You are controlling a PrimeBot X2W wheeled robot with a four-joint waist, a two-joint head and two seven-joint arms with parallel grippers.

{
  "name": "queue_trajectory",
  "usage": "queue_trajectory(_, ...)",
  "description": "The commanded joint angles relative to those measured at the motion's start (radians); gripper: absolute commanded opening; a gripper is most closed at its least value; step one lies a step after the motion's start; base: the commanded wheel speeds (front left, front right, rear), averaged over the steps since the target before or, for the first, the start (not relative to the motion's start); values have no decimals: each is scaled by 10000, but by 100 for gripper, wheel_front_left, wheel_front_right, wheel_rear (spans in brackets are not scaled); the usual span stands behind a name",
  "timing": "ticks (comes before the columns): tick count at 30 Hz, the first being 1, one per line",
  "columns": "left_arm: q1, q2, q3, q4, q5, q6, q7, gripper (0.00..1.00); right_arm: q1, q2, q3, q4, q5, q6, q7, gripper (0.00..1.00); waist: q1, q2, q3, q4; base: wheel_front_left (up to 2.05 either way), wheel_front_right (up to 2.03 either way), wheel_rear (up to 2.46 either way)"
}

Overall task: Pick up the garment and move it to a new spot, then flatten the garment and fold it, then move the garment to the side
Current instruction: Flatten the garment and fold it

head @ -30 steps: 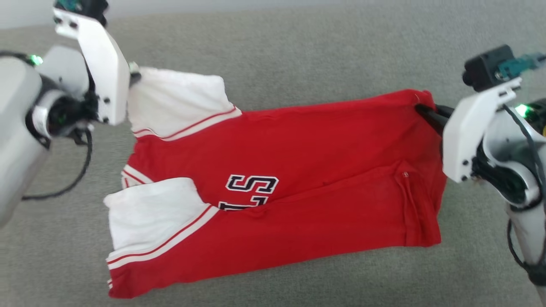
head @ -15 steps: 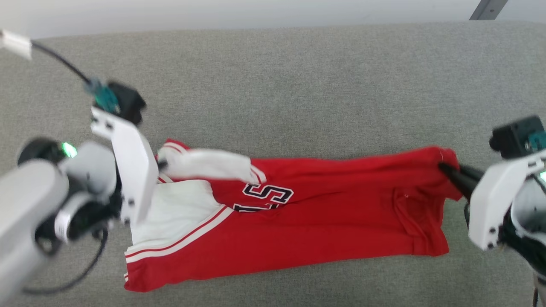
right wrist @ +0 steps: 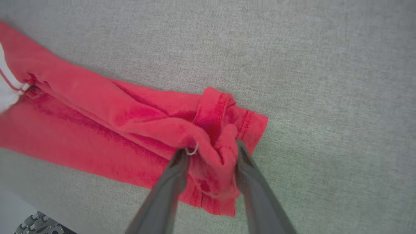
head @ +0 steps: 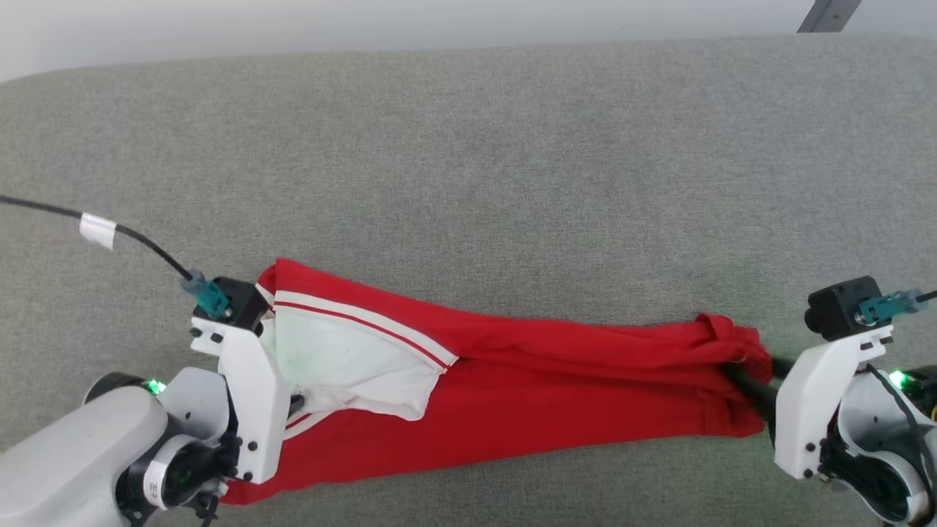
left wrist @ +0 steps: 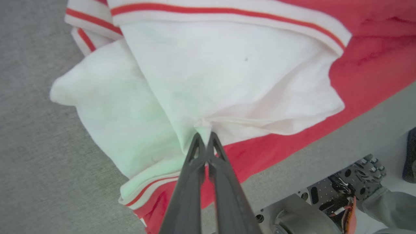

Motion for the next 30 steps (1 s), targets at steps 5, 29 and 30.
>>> queue_trajectory(5,401,-197,244,713,19,-394,-1015,100,-89,11,77,69,168,1,-239,100,-1,0,-304,-42,0,0,0)
queue_trajectory(29,2751,19,1778,-123,1623,-248,-8149,100,-30,538,-1608,1611,506,1,284,100,-1,0,-592,572,0,0,0)
queue_trajectory(30,2875,-22,1851,-111,1651,-190,-8251,100,-138,556,-1542,1851,563,1,257,100,-1,0,-571,617,0,0,0)
